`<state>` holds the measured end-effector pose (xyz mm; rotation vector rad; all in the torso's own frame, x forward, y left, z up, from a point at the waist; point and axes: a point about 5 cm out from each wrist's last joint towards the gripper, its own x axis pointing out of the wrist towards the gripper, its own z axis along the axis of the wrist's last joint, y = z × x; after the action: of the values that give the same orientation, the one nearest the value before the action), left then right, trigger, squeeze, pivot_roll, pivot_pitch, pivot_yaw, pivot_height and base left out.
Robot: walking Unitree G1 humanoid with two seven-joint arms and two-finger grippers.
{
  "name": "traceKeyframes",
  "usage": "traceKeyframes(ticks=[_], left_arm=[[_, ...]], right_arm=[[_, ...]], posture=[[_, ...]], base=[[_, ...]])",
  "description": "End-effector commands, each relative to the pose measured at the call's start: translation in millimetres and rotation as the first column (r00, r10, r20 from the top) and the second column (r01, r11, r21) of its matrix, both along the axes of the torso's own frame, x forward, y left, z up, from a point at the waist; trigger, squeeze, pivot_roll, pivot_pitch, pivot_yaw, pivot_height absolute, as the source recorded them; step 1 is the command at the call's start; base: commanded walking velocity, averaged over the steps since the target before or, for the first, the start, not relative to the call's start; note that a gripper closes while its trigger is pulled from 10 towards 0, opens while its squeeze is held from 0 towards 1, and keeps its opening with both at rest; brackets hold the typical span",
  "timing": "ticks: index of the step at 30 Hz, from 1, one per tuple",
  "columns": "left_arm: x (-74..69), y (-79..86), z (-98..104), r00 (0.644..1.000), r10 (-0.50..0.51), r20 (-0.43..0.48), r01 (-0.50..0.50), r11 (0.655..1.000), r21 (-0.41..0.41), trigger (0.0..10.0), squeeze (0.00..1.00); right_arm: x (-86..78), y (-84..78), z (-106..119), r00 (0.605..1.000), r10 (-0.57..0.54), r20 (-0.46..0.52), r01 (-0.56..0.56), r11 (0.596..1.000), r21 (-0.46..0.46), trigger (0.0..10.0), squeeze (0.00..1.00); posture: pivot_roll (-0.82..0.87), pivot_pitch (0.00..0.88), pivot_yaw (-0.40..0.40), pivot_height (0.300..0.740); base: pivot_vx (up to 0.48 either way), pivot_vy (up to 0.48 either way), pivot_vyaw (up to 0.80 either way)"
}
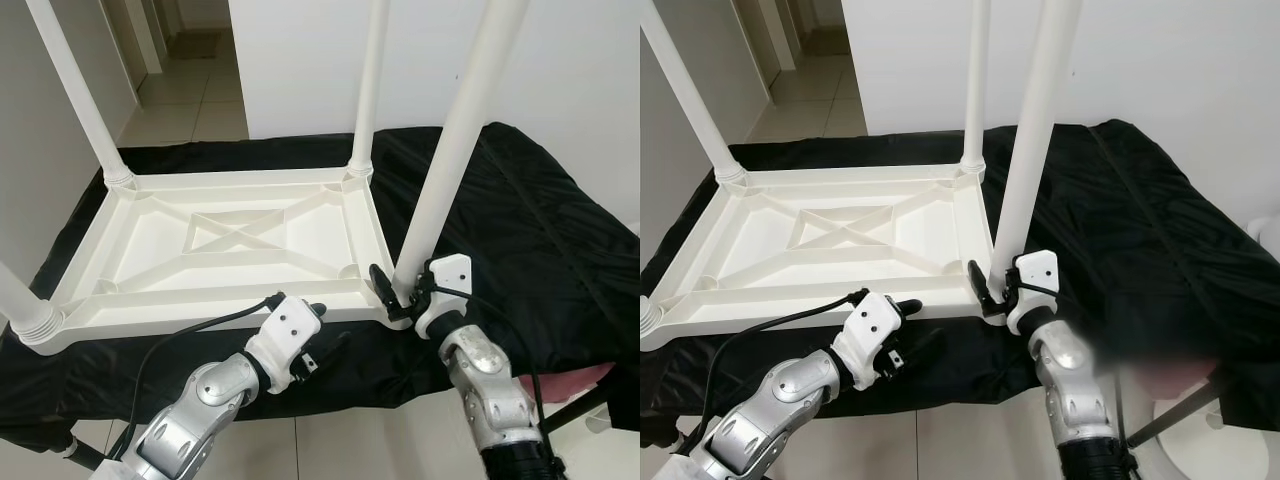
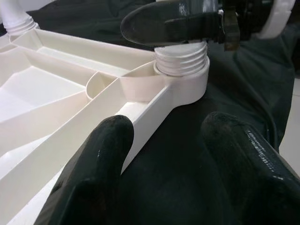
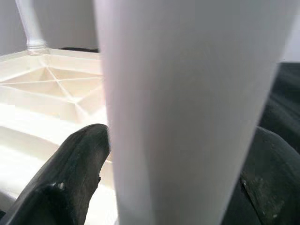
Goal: Building children table
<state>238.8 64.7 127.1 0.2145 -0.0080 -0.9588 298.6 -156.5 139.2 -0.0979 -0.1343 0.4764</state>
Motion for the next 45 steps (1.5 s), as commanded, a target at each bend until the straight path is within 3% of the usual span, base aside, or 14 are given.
traceKeyframes(ticks=[1, 17, 18, 19, 20, 21, 22, 23, 25, 31, 32, 33, 40, 45], left_arm=[[-5.4, -2.8, -2.7, 0.995, -0.096, -0.010, 0.097, 0.995, 0.023, 10.0, 0.00], [-2.5, -7.3, 2.1, 0.994, -0.111, 0.013, 0.110, 0.993, 0.044, 10.0, 0.00], [-3.5, -6.7, 2.0, 0.992, -0.117, 0.047, 0.113, 0.990, 0.081, 10.0, 0.00], [-3.5, -6.7, 2.0, 0.992, -0.117, 0.047, 0.113, 0.990, 0.081, 10.0, 0.00], [-4.5, -5.6, 1.0, 0.991, -0.131, 0.040, 0.127, 0.988, 0.087, 10.0, 0.00], [-5.2, -4.8, 0.4, 0.990, -0.140, 0.033, 0.137, 0.987, 0.088, 10.0, 0.00], [-5.9, -4.5, 0.4, 0.988, -0.152, 0.015, 0.151, 0.986, 0.072, 10.0, 0.00], [-5.9, -4.5, 0.4, 0.988, -0.152, 0.015, 0.151, 0.986, 0.072, 10.0, 0.00], [-6.3, -4.5, 0.7, 0.989, -0.150, 0.006, 0.149, 0.987, 0.061, 10.0, 0.00], [-6.7, -6.2, 1.2, 0.990, -0.142, 0.006, 0.141, 0.989, 0.053, 10.0, 0.00], [-7.6, -7.4, 1.3, 0.990, -0.143, 0.007, 0.143, 0.989, 0.050, 10.0, 0.00], [-8.0, -8.3, 1.3, 0.990, -0.144, 0.008, 0.144, 0.989, 0.046, 10.0, 0.00], [-5.7, -8.2, 2.2, 0.991, -0.136, 0.012, 0.135, 0.990, 0.039, 10.0, 0.00], [-5.1, -7.2, 2.1, 0.991, -0.132, 0.013, 0.132, 0.990, 0.042, 10.0, 0.00]], right_arm=[[-0.1, 4.5, -2.4, 0.999, 0.049, -0.007, -0.049, 0.999, -0.003, 10.0, 0.00], [10.6, -9.8, -2.4, 0.970, 0.234, -0.061, -0.240, 0.964, -0.113, 9.5, 0.00], [11.5, -11.7, -4.8, 0.965, 0.250, -0.074, -0.258, 0.959, -0.120, 6.4, 0.00], [11.5, -11.7, -4.8, 0.965, 0.250, -0.074, -0.258, 0.959, -0.120, 6.4, 0.00], [11.1, -12.3, -6.4, 0.962, 0.260, -0.083, -0.269, 0.955, -0.122, 4.1, 0.00], [10.9, -12.7, -7.5, 0.959, 0.268, -0.090, -0.277, 0.953, -0.122, 4.1, 0.00], [10.5, -13.1, -8.5, 0.957, 0.275, -0.093, -0.286, 0.950, -0.127, 2.4, 0.00], [10.5, -13.1, -8.5, 0.957, 0.275, -0.093, -0.286, 0.950, -0.127, 2.4, 0.00], [10.1, -15.1, -10.5, 0.959, 0.268, -0.096, -0.279, 0.951, -0.130, 0.5, 0.00], [9.0, -16.2, -13.0, 0.959, 0.266, -0.103, -0.278, 0.952, -0.125, 0.3, 0.00], [8.0, -16.9, -13.8, 0.959, 0.262, -0.108, -0.275, 0.954, -0.120, 2.9, 0.00], [7.7, -18.0, -14.5, 0.961, 0.255, -0.110, -0.267, 0.956, -0.119, 10.0, 0.00], [9.1, -24.1, -13.5, 0.975, 0.189, -0.119, -0.197, 0.978, -0.062, 10.0, 0.00], [8.1, -22.1, -20.9, 0.987, 0.091, -0.134, -0.108, 0.986, -0.127, 10.0, 0.00]], posture=[[-0.03, 0.000, 0.067, 0.740], [-0.02, 0.000, 0.048, 0.740], [-0.02, 0.000, 0.042, 0.740], [-0.02, 0.000, 0.042, 0.740], [-0.02, 0.000, 0.042, 0.740], [-0.02, 0.000, 0.042, 0.740], [-0.02, 0.000, 0.042, 0.740], [-0.02, 0.000, 0.042, 0.740], [-0.01, 0.000, 0.038, 0.740], [-0.02, 0.001, 0.041, 0.740], [-0.02, 0.003, 0.039, 0.740], [-0.02, 0.003, 0.039, 0.740], [-0.03, 0.008, 0.036, 0.740], [-0.03, 0.010, 0.031, 0.740]], base=[[0.000, 0.000, 0.00], [0.000, 0.000, 0.00], [0.000, 0.000, 0.00], [0.000, 0.000, 0.00], [0.000, 0.000, 0.00], [0.000, 0.000, 0.00], [0.000, 0.000, 0.00], [0.000, 0.000, 0.00], [0.000, 0.000, 0.00], [0.000, 0.000, 0.00], [0.000, 0.000, 0.00], [0.000, 0.000, 0.00], [0.000, 0.000, 0.00], [0.000, 0.000, 0.00]])
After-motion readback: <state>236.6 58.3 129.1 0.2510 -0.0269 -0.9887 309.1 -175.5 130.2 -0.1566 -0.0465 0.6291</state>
